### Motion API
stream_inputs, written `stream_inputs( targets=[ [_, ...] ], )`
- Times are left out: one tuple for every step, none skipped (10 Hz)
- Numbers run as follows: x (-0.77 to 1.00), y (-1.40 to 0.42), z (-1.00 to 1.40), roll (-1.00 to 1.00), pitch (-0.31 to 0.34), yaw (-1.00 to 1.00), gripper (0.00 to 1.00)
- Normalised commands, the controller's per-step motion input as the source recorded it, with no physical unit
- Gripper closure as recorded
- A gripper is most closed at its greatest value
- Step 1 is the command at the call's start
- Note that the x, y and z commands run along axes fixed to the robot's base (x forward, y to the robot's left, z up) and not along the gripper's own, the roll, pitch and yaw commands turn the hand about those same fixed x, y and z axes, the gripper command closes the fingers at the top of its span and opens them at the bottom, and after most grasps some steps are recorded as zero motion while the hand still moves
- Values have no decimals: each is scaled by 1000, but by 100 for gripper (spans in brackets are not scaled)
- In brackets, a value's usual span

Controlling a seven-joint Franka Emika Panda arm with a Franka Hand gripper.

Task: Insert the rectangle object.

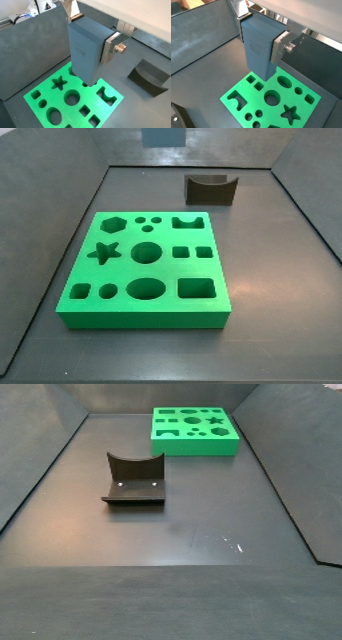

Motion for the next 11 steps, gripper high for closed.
stream_inputs(
  targets=[
    [0,-880,-1000,171,-117,-340,100],
    [37,-866,-1000,174,-120,-323,100],
    [89,-851,-1000,173,-114,-314,100],
    [169,-826,-1000,170,-100,-291,100],
    [117,-814,-966,187,-71,0,100],
    [34,-577,-751,249,-99,320,100],
    [146,-611,-851,206,-30,260,100],
    [514,-531,-860,207,0,163,100],
    [666,-303,-737,231,34,74,100],
    [594,-20,-594,94,11,166,100],
    [560,0,-474,6,0,131,100]
  ],
)
